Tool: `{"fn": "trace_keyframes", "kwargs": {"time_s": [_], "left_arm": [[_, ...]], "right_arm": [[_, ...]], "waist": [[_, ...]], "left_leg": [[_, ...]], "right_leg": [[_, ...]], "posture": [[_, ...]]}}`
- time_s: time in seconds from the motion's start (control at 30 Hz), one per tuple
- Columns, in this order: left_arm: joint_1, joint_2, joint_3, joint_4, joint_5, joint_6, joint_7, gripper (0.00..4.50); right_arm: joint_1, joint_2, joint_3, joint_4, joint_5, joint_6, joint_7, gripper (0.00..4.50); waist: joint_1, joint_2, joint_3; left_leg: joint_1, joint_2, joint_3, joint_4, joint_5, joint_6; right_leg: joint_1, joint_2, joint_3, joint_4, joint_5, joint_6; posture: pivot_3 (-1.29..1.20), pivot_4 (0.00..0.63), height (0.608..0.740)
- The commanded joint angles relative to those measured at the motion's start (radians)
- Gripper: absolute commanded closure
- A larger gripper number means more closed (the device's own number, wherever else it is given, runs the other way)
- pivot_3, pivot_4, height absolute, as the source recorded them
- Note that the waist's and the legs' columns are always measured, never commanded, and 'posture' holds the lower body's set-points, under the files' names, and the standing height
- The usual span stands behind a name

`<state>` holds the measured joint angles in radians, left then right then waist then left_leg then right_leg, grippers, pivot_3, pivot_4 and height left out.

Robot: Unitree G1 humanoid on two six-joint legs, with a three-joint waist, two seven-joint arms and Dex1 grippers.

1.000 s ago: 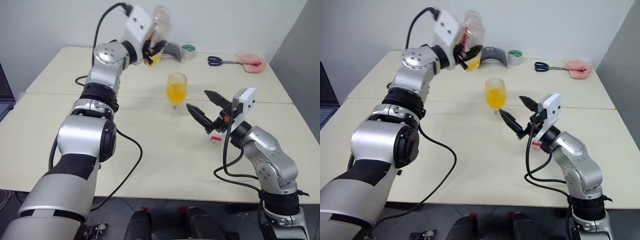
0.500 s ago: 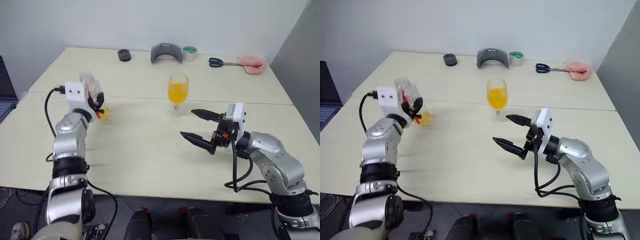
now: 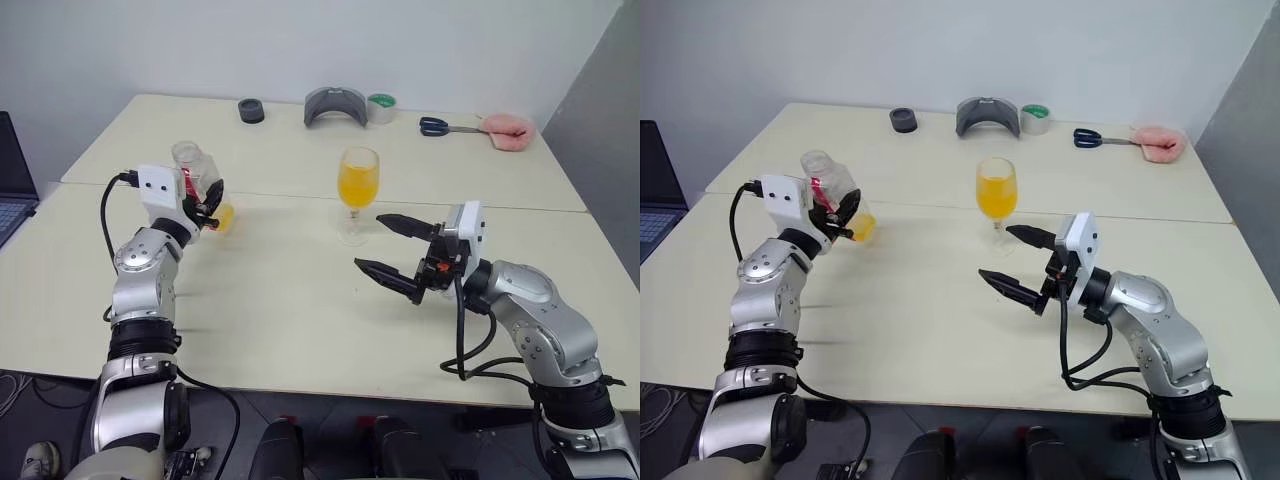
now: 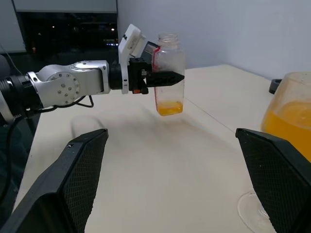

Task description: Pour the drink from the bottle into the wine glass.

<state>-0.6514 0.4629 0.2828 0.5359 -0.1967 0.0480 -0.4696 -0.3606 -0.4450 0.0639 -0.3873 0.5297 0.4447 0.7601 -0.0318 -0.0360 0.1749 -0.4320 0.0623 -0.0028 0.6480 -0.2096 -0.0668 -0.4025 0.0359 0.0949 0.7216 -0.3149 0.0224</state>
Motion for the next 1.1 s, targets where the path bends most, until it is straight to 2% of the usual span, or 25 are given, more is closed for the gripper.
{"fn": "trace_keyframes", "kwargs": {"time_s": [0.03, 0.33, 0.6, 0.73, 0.83, 1.0, 1.1], "left_arm": [[-0.03, 0.003, 0.006, -0.001, -0.02, -0.023, -0.001, 2.68], [-0.013, -0.018, -0.003, 0.015, -0.03, 0.02, 0.02, 2.68], [-0.022, -0.029, -0.011, 0.02, -0.028, 0.046, 0.033, 0.1], [0.044, -0.025, -0.014, -0.081, -0.031, 0.112, 0.053, 0.05], [0.159, -0.031, -0.015, -0.261, -0.05, 0.202, 0.069, 0.05], [0.386, -0.044, 0.025, -0.619, -0.104, 0.355, 0.13, 0.05], [0.494, -0.051, 0.042, -0.786, -0.12, 0.443, 0.175, 0.05]], "right_arm": [[-0.004, 0.004, -0.005, -0.036, 0.0, -0.01, -0.012, 0.0], [-0.008, 0.006, -0.005, -0.027, 0.001, -0.002, -0.028, 0.0], [-0.017, 0.014, -0.008, -0.014, 0.007, 0.008, -0.03, 0.0], [0.0, 0.01, -0.016, -0.018, 0.0, 0.018, -0.045, 0.0], [0.038, 0.008, -0.033, -0.043, 0.003, 0.03, -0.075, 0.0], [0.201, -0.008, -0.056, -0.111, -0.009, 0.021, -0.121, 0.0], [0.259, 0.002, -0.061, -0.14, -0.043, 0.029, -0.198, 0.0]], "waist": [[0.0, 0.0, 0.0], [0.0, 0.0, 0.0], [0.0, 0.0, 0.0], [-0.001, 0.0, 0.0], [-0.004, 0.0, 0.0], [0.0, 0.0, 0.0], [-0.001, 0.0, 0.0]], "left_leg": [[0.0, 0.0, 0.0, 0.0, 0.0, 0.0], [0.0, 0.0, 0.0, 0.0, 0.0, 0.0], [0.0, 0.0, 0.0, 0.0, 0.0, 0.0], [0.0, 0.0, 0.0, -0.001, 0.0, 0.0], [0.0, 0.0, 0.001, -0.002, 0.0, 0.0], [0.0, 0.001, 0.0, -0.003, 0.0, 0.0], [0.0, 0.0, 0.0, -0.002, 0.0, 0.0]], "right_leg": [[0.0, 0.0, 0.0, 0.0, 0.0, 0.0], [0.0, 0.0, 0.0, 0.0, 0.0, 0.0], [0.0, 0.0, 0.0, 0.0, 0.0, 0.0], [0.0, 0.0, 0.0, 0.0, 0.0, 0.0], [0.0, 0.0, 0.001, -0.001, 0.0, 0.0], [0.0, -0.002, 0.001, -0.002, 0.0, 0.0], [0.0, -0.002, 0.001, -0.002, 0.0, 0.0]], "posture": [[0.0, 0.15, 0.74], [0.0, 0.15, 0.74], [0.0, 0.15, 0.74], [0.0, 0.15, 0.74], [0.0, 0.15, 0.74], [0.0, 0.15, 0.74], [0.0, 0.15, 0.74]]}}
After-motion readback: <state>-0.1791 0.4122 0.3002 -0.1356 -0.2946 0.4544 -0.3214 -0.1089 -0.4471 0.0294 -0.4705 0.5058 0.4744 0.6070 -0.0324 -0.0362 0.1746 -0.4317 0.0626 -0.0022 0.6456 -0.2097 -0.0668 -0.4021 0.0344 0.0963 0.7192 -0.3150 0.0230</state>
